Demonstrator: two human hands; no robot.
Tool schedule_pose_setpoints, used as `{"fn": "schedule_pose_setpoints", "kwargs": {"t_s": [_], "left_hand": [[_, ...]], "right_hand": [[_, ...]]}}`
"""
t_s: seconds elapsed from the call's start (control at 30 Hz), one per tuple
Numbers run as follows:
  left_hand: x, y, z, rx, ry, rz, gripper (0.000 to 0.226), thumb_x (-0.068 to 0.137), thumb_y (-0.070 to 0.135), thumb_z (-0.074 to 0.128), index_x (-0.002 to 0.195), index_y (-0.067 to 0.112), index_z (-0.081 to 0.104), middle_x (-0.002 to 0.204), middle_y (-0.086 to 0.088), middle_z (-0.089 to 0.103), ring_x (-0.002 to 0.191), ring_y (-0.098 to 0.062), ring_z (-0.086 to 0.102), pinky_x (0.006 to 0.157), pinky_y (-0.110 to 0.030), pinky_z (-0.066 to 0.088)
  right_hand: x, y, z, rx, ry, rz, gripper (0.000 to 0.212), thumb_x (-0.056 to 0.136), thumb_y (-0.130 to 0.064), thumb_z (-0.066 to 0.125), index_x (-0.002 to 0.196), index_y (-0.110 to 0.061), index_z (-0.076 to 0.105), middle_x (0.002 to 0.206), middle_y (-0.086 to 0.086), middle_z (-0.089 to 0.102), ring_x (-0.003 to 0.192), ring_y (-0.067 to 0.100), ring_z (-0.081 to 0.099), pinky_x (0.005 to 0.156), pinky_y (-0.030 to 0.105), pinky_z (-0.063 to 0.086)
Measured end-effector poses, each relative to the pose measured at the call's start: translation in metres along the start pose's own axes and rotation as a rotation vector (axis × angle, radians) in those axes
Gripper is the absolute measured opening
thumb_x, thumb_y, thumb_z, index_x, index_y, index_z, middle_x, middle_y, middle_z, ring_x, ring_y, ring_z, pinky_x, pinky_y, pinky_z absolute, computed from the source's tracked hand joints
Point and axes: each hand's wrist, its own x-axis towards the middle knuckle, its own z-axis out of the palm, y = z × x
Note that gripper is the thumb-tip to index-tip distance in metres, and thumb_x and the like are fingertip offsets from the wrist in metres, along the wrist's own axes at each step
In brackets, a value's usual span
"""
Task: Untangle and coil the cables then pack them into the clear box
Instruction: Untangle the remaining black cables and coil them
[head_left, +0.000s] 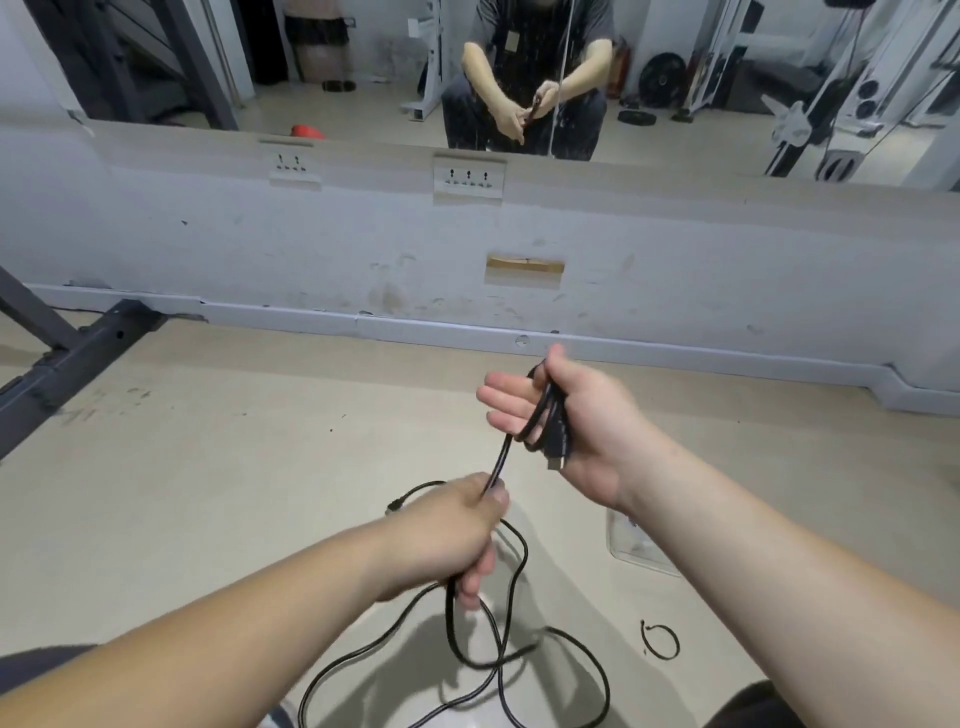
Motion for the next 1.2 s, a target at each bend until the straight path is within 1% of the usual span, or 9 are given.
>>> {"fn": "schedule_pose_setpoints", "kwargs": {"t_s": [0.2,0.37,0.5,0.6,0.7,0.8,0.9,1.07,1.2], "left_hand": [[-0.015,0.015,0.025,0.08,-0.083,0.055,0.022,0.104,0.023,0.052,0.121,0.014,0.041,0.084,-0.01,0.066,0.047,-0.021,0.06,0.051,-0.03,0.054],[-0.016,0.025,0.023,-0.115,-0.021,0.121,0.014,0.1,0.013,0.06,0.112,0.006,0.055,0.074,-0.009,0.065,0.052,-0.021,0.061,0.063,-0.038,0.06],[-0.022,0.026,0.02,-0.104,-0.087,0.188,0.023,0.091,0.02,0.065,0.112,0.012,0.058,0.065,0.005,0.058,0.051,-0.019,0.051,0.059,-0.034,0.053],[-0.021,0.025,0.013,0.073,-0.031,0.299,0.011,0.101,0.019,0.057,0.109,0.012,0.061,0.068,0.002,0.06,0.046,-0.011,0.049,0.05,-0.026,0.045],[-0.017,0.027,-0.01,0.367,0.257,0.523,0.02,0.105,0.029,0.055,0.09,0.019,0.065,0.065,-0.003,0.061,0.052,-0.011,0.046,0.055,-0.031,0.042],[-0.017,0.031,-0.033,0.392,0.52,0.658,0.025,0.096,0.049,0.057,0.086,0.031,0.071,0.058,0.011,0.059,0.051,-0.006,0.051,0.053,-0.028,0.043],[-0.012,0.034,-0.051,0.355,0.707,0.644,0.04,0.085,0.069,0.058,0.079,0.031,0.068,0.054,0.013,0.049,0.052,-0.009,0.043,0.054,-0.032,0.041],[0.0,0.031,-0.073,0.144,0.731,0.517,0.047,0.082,0.066,0.072,0.072,0.021,0.061,0.054,0.015,0.041,0.051,-0.007,0.036,0.048,-0.018,0.031],[0.003,0.027,-0.073,0.049,0.596,0.45,0.047,0.094,0.06,0.063,0.079,0.016,0.065,0.055,0.018,0.041,0.05,-0.003,0.037,0.047,-0.013,0.032]], "right_hand": [[0.015,0.019,-0.002,-0.21,0.225,-0.096,0.051,0.109,-0.049,0.034,0.121,-0.004,0.056,0.112,0.01,0.072,0.1,0.023,0.076,0.098,0.037,0.057],[0.025,0.02,-0.007,-0.39,0.418,-0.196,0.038,0.108,-0.051,0.029,0.091,-0.021,0.043,0.08,-0.004,0.049,0.07,0.013,0.05,0.063,0.028,0.038],[0.031,0.018,-0.01,-0.406,0.492,-0.173,0.032,0.107,-0.051,0.032,0.112,-0.02,0.042,0.087,-0.001,0.046,0.071,0.016,0.041,0.068,0.034,0.035],[0.032,0.021,-0.011,-0.421,0.397,-0.165,0.034,0.107,-0.049,0.035,0.119,-0.019,0.047,0.096,-0.002,0.053,0.085,0.018,0.05,0.077,0.037,0.042],[0.027,0.022,-0.014,-0.518,0.213,-0.244,0.03,0.11,-0.04,0.036,0.115,-0.016,0.052,0.113,-0.003,0.069,0.105,0.011,0.066,0.097,0.033,0.05],[0.013,0.02,-0.013,-0.6,0.027,-0.227,0.027,0.112,-0.031,0.037,0.097,-0.012,0.05,0.072,-0.004,0.074,0.059,0.008,0.067,0.056,0.016,0.048],[-0.001,0.022,-0.006,-0.632,-0.06,-0.178,0.029,0.111,-0.031,0.038,0.093,-0.013,0.052,0.061,0.001,0.067,0.044,0.014,0.056,0.044,0.014,0.039],[-0.013,0.017,0.006,-0.46,-0.212,0.006,0.046,0.109,-0.047,0.034,0.101,-0.009,0.058,0.072,0.006,0.056,0.054,0.023,0.048,0.06,0.034,0.043],[-0.021,0.015,0.009,-0.408,-0.342,0.054,0.027,0.105,-0.037,0.051,0.092,-0.014,0.052,0.069,0.002,0.048,0.052,0.018,0.042,0.056,0.03,0.044]]}}
